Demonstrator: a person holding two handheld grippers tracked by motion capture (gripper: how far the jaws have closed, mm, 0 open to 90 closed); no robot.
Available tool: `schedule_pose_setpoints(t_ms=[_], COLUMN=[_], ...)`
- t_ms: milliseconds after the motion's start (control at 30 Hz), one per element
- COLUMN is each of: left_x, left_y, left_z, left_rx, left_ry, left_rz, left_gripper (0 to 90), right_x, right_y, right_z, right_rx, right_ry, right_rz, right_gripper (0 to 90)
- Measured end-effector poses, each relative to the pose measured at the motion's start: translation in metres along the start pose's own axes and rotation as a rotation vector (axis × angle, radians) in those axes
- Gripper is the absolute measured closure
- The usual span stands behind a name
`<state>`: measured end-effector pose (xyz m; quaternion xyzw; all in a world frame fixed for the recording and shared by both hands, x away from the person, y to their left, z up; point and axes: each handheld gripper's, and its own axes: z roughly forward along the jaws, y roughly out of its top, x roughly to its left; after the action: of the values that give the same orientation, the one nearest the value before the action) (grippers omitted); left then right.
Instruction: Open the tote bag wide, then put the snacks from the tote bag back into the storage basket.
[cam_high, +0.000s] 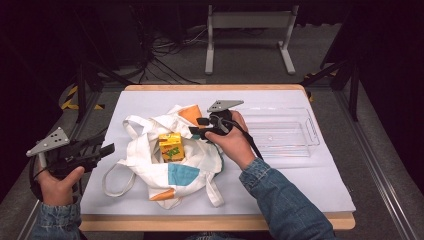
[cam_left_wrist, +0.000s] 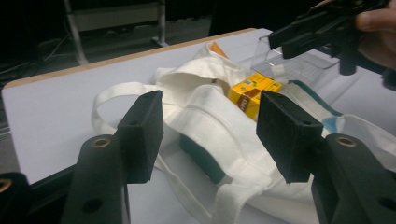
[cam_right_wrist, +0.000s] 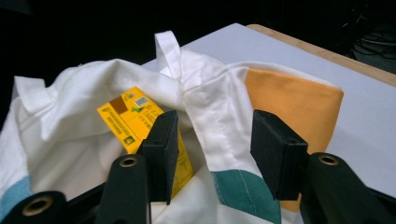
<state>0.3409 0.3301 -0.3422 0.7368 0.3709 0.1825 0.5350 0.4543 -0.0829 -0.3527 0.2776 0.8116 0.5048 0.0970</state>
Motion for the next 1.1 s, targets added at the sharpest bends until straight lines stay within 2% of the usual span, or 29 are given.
schedule_pose_setpoints(t_ms=[100, 233, 467, 667, 700, 900, 1100], left_x=[0.000, -0.002, -0.003, -0.004, -0.004, -0.006, -0.007], left_y=[0.000, 0.001, 0.002, 0.002, 0.003, 0.004, 0.004], left_z=[0.000, 0.000, -0.003, -0.005, -0.005, -0.005, -0.006], left_rx=[0.001, -0.005, -0.021, -0.027, -0.031, -0.030, -0.031], left_ry=[-0.004, -0.011, -0.028, -0.033, -0.037, -0.039, -0.038], left_rz=[-0.007, -0.003, -0.006, -0.007, -0.007, -0.003, -0.004], left_gripper=[42.1, 41.8, 41.6, 41.4, 41.3, 41.1, 41.0], right_x=[0.004, 0.012, 0.024, 0.028, 0.028, 0.028, 0.027], right_y=[0.005, 0.009, 0.017, 0.020, 0.021, 0.021, 0.014], right_z=[-0.003, -0.004, 0.001, 0.008, 0.013, 0.027, 0.043], right_rx=[-0.011, -0.026, -0.073, -0.057, -0.037, -0.006, 0.026], right_ry=[0.021, 0.076, 0.200, 0.238, 0.275, 0.282, 0.289], right_rz=[-0.011, -0.042, -0.088, -0.098, -0.109, -0.149, -0.146], right_gripper=[49.2, 46.4, 41.8, 37.6, 34.0, 28.9, 22.3])
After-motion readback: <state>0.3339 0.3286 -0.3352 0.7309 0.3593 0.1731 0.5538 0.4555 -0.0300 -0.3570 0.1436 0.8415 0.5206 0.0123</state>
